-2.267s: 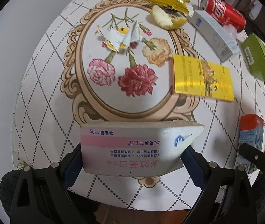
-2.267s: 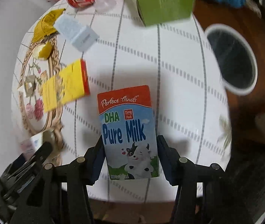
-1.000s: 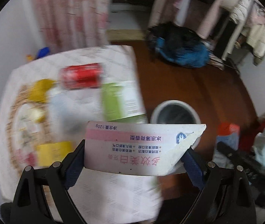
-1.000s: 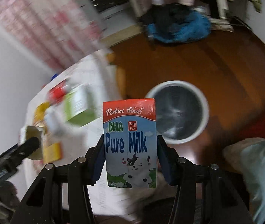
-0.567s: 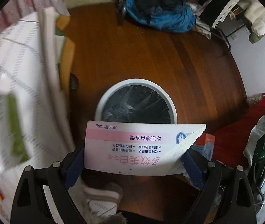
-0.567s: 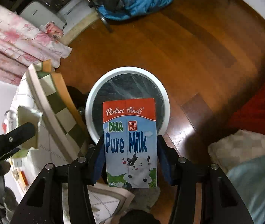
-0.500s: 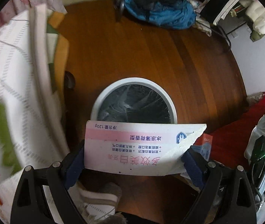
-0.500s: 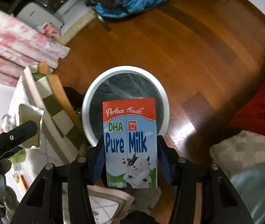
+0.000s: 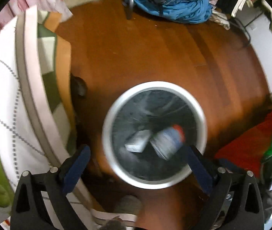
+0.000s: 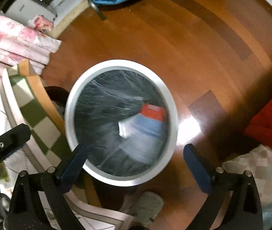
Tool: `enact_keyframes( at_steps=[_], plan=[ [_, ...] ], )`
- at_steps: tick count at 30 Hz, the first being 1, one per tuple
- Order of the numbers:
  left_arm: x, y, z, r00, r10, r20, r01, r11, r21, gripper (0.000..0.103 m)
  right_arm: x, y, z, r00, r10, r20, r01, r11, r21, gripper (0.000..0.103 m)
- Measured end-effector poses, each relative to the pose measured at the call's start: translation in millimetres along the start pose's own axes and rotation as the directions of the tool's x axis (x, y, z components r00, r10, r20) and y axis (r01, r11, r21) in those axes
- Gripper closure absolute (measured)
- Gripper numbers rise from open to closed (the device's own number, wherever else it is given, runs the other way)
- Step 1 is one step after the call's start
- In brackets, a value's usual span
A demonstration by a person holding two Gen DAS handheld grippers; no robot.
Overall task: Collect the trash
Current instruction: 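Carry both boxes over the wastebasket and open both tools to drop them, then move both tools back over the table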
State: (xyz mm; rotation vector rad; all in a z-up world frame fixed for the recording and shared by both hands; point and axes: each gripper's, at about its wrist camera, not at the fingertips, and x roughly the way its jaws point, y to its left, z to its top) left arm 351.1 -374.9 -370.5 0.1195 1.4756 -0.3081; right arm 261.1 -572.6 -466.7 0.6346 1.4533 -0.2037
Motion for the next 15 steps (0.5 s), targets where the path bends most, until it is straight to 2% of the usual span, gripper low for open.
enact_keyframes(
  at_steps=[7, 9, 15],
  plan=[
    [-5, 6, -21, 0.994, 0.103, 0.041, -0.105, 0.994, 0.031, 0.002, -1, -3, -11, 0.993, -0.115, -0.013, 0.114, 0.993, -0.026, 0.002],
    [-6, 5, -25, 0.991, 0.126, 0.053, -0.129, 0.991, 0.040, 0.002, -6, -2, -14, 0.992, -0.123, -0.009, 0.123, 0.992, -0.035, 0.002],
    [-24, 1, -36, 0.986, 0.139, 0.097, -0.144, 0.988, 0.048, 0.002, -29, 3, -27, 0.987, -0.159, 0.021, 0.160, 0.986, -0.053, 0.002]
  ],
)
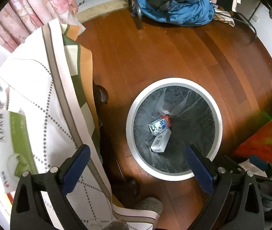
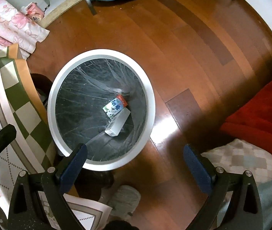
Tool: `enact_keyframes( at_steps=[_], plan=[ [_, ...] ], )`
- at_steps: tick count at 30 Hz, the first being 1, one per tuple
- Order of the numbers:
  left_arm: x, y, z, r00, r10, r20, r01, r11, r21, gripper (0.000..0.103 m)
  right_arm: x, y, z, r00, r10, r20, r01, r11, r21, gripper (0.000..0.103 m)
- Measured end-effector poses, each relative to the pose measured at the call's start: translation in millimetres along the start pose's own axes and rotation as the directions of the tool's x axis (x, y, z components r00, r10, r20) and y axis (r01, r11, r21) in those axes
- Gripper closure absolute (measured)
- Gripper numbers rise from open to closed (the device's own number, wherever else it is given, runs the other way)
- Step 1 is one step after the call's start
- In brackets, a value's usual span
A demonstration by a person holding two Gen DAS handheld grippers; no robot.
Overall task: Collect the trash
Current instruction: 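Move both tools back over the table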
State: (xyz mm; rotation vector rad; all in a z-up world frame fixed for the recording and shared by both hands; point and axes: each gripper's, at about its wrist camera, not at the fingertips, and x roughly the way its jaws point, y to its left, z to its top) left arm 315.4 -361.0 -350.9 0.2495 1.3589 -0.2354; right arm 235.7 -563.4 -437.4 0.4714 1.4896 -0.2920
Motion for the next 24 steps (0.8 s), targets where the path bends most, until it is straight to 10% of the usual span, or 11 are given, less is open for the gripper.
enact_keyframes(
  at_steps=[24],
  plan=[
    [-170, 40, -38, 0.964, -0.037, 0.264, 0.051, 0.998, -0.045, 0.002, -204, 23, -61, 0.959, 0.072, 0.273, -0.070, 0.997, -0.018, 0.002]
  ],
)
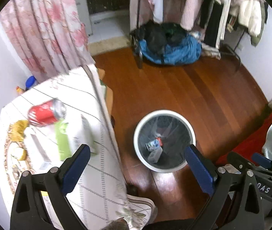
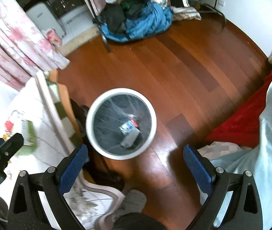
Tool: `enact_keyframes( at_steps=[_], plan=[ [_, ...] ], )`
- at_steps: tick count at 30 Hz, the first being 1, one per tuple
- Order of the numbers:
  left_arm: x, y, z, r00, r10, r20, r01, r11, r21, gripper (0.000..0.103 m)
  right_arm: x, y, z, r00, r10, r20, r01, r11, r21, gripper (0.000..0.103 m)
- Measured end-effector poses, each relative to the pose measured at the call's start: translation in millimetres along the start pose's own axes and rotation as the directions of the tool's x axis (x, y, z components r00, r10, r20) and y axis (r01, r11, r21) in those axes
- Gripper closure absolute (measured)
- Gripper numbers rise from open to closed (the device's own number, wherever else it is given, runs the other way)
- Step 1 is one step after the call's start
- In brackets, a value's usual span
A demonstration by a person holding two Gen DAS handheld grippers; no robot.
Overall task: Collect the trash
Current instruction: 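Move both tools back over the table, then grasp the yellow cigarette pack with the left tool while the right tool grasps the green medicine box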
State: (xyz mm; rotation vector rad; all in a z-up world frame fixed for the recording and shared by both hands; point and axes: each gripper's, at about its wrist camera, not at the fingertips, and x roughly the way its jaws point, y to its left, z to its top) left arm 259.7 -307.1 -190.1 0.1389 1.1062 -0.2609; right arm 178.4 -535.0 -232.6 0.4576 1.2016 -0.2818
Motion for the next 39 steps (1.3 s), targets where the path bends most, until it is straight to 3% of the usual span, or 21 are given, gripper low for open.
enact_keyframes(
  at_steps=[5, 11, 16, 19, 23, 27, 28, 29, 30, 32, 34, 36, 39],
  plan=[
    [-34, 56, 2, 0.998, 0.023, 0.052, -0.018, 0.996, -0.082, 0.002, -29, 51, -1, 0.996, 0.092, 0.023, -0.091, 0.995, -0.039, 0.002],
    [-42, 153, -24, 0.989, 0.143, 0.026, -0.134, 0.968, -0.213, 0.002, -6, 156, -16, 0.984, 0.170, -0.055, -0.177, 0.967, -0.185, 0.002],
    [-19, 249, -67, 0.968, 0.234, -0.090, -0.251, 0.901, -0.354, 0.002, 50, 245, -34, 0.977, 0.156, -0.148, -0.193, 0.938, -0.288, 0.002],
    [-1, 289, -93, 0.953, 0.258, -0.161, -0.302, 0.864, -0.403, 0.002, 78, 277, -43, 0.976, 0.122, -0.181, -0.176, 0.929, -0.325, 0.002],
    [20, 315, -121, 0.941, 0.249, -0.231, -0.327, 0.847, -0.419, 0.002, 120, 307, -45, 0.976, 0.059, -0.209, -0.133, 0.924, -0.359, 0.002],
    [33, 316, -135, 0.947, 0.180, -0.267, -0.282, 0.861, -0.422, 0.002, 147, 318, -46, 0.971, 0.028, -0.237, -0.116, 0.922, -0.368, 0.002],
    [37, 313, -136, 0.949, 0.159, -0.274, -0.266, 0.869, -0.416, 0.002, 151, 318, -47, 0.971, 0.019, -0.238, -0.109, 0.921, -0.373, 0.002],
    [41, 307, -136, 0.951, 0.141, -0.276, -0.249, 0.878, -0.408, 0.002, 153, 317, -49, 0.971, 0.014, -0.238, -0.106, 0.919, -0.379, 0.011],
    [42, 304, -138, 0.955, 0.124, -0.271, -0.228, 0.889, -0.398, 0.002, 153, 317, -51, 0.971, 0.012, -0.238, -0.106, 0.917, -0.384, 0.026],
    [44, 293, -135, 0.961, 0.103, -0.255, -0.192, 0.915, -0.354, 0.002, 149, 312, -55, 0.969, 0.009, -0.248, -0.112, 0.909, -0.403, 0.026],
    [45, 277, -132, 0.969, 0.086, -0.232, -0.143, 0.960, -0.242, 0.002, 143, 304, -59, 0.963, 0.013, -0.267, -0.128, 0.900, -0.416, 0.026],
    [46, 257, -130, 0.969, 0.102, -0.226, -0.119, 0.991, -0.064, 0.002, 133, 294, -64, 0.959, 0.008, -0.284, -0.136, 0.891, -0.434, 0.026],
    [55, 236, -134, 0.960, 0.114, -0.254, -0.069, 0.982, 0.177, 0.003, 125, 278, -71, 0.946, 0.002, -0.325, -0.153, 0.885, -0.440, 0.026]
  ],
)
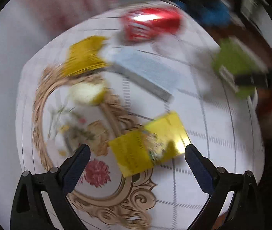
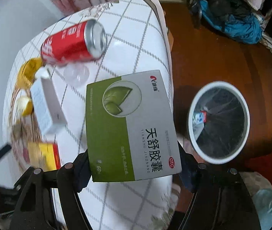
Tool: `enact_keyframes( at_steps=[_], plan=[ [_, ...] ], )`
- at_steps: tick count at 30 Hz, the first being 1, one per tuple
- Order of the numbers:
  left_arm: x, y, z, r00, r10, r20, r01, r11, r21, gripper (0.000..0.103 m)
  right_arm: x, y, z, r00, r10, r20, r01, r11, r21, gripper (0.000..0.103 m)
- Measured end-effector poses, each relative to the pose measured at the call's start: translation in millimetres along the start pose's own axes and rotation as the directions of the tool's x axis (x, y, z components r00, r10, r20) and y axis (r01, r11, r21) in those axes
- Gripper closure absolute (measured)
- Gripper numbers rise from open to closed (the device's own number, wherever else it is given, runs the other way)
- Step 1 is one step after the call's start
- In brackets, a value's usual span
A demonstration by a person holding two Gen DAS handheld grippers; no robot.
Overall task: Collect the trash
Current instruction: 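Grasp the yellow cigarette pack with the left tool while the right tool grasps the green medicine box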
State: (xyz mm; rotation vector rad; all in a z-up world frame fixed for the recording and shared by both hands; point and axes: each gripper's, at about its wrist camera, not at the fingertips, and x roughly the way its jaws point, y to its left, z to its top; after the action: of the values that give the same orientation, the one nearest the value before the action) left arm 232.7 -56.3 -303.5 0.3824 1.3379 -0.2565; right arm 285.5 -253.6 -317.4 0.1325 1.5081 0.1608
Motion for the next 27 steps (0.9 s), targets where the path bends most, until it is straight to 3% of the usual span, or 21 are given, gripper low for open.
enact_keyframes(
  at_steps=[3, 6, 11, 14, 15, 27],
  plan=[
    [12, -19, 0, 0.999, 0.038, -0.020, -0.033, 0.978, 0.206, 0.003, 0, -2, -9, 1.000, 0.004, -0.019, -0.005, 1.000, -0.010, 0.026],
    [28, -28, 2, 0.997, 0.045, -0.062, -0.023, 0.949, 0.316, 0.003, 2, 1, -11, 1.000, -0.004, -0.021, 0.004, 1.000, -0.015, 0.026],
    [42, -31, 8, 0.995, -0.011, -0.097, 0.045, 0.933, 0.357, 0.005, 10, 4, -9, 0.999, -0.012, -0.038, 0.011, 1.000, -0.013, 0.026],
    [46, -27, 12, 0.990, -0.072, -0.118, 0.109, 0.930, 0.351, 0.018, 13, 7, -9, 0.999, -0.016, -0.045, 0.016, 1.000, -0.012, 0.026],
    [45, -28, 12, 0.988, -0.095, -0.124, 0.133, 0.927, 0.351, 0.026, 14, 8, -8, 0.999, -0.016, -0.047, 0.016, 1.000, -0.012, 0.026],
    [35, -42, -9, 0.993, -0.077, -0.084, 0.103, 0.921, 0.376, 0.039, 9, 17, -11, 1.000, -0.016, 0.004, 0.016, 0.999, -0.033, 0.027]
  ],
)
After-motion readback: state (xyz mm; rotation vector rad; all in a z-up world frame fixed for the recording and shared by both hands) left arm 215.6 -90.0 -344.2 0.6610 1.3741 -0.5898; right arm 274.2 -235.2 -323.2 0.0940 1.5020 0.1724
